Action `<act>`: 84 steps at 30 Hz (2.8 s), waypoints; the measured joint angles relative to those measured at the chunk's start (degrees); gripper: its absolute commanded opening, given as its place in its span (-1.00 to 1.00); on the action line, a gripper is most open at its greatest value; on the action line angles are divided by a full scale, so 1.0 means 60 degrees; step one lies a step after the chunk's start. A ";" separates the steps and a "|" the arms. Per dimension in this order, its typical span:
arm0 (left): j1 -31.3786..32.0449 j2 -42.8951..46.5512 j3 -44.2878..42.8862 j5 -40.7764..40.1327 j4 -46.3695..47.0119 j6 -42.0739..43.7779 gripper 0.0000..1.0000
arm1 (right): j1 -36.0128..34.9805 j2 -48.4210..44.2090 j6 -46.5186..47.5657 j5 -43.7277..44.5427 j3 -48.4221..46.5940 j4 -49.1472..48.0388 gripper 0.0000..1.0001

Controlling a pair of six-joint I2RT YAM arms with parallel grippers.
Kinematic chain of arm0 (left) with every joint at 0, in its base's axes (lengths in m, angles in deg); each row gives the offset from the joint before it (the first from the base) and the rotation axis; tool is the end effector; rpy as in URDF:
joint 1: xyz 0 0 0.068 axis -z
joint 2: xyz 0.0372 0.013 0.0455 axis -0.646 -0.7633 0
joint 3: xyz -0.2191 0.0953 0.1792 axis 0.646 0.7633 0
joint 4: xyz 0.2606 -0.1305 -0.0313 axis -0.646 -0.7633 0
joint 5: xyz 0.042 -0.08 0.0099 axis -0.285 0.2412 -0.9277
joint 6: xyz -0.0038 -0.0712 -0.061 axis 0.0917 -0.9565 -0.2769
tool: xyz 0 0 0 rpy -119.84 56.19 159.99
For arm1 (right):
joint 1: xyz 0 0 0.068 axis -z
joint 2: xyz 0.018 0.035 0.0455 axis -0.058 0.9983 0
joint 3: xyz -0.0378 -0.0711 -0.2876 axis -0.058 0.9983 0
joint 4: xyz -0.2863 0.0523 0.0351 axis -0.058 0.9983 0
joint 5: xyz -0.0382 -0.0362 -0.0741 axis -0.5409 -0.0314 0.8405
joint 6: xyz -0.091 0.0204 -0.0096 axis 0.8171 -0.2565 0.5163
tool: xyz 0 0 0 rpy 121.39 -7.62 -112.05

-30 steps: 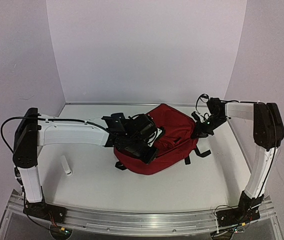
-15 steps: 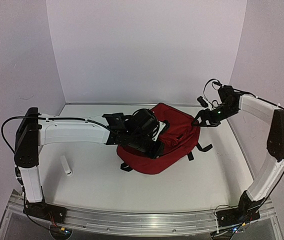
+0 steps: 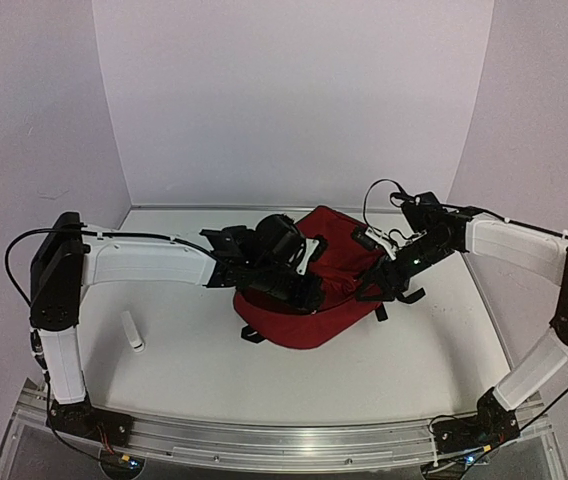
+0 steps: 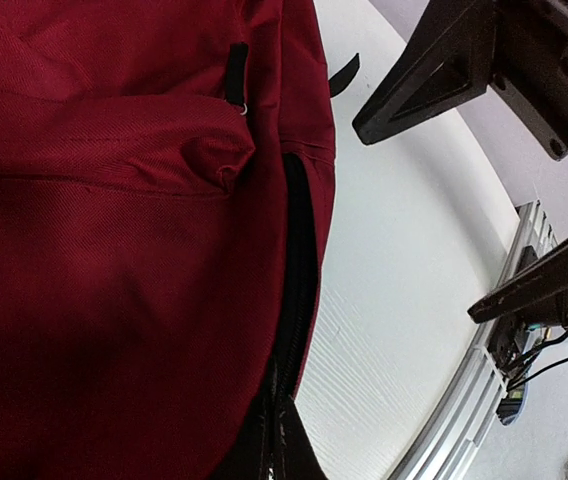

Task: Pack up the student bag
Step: Zip the student bag at the center of the board.

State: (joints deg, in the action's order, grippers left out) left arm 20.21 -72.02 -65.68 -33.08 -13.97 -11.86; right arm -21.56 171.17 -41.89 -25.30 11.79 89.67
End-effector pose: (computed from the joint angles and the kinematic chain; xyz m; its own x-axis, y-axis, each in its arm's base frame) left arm 0.2421 -0.4542 0.2181 -0.7103 0.3470 -0.6124 0.6674 0.6084 -0.4294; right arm 0.3078 0.2063 0.2370 -0.3998 -0.5658 -0.7211 -0.9154 0.2867 0.2825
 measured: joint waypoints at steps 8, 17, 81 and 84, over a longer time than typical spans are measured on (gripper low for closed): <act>-0.0223 0.0010 0.0756 0.0330 0.0616 -0.0533 -1.00 | -0.0936 0.0142 0.0691 0.0125 0.0095 -0.1645 0.31; -0.0426 0.0189 0.1237 0.0510 0.1087 -0.0885 -1.00 | -0.1868 0.0934 0.1096 0.0655 0.0766 -0.2573 -0.13; -0.1478 0.3111 0.4187 -0.0533 0.2073 -0.2117 -0.99 | -0.4165 -0.1192 0.0270 0.5653 0.1952 -0.3314 -1.00; -0.1477 0.3177 0.4265 -0.0339 0.2105 -0.2092 -1.00 | -0.3927 -0.1698 0.0800 0.5767 0.2463 -0.3481 -0.98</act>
State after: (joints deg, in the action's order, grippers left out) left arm 11.34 -52.96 -40.09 -35.11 -1.34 -24.42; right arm -45.12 160.98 -37.09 9.30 26.58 68.78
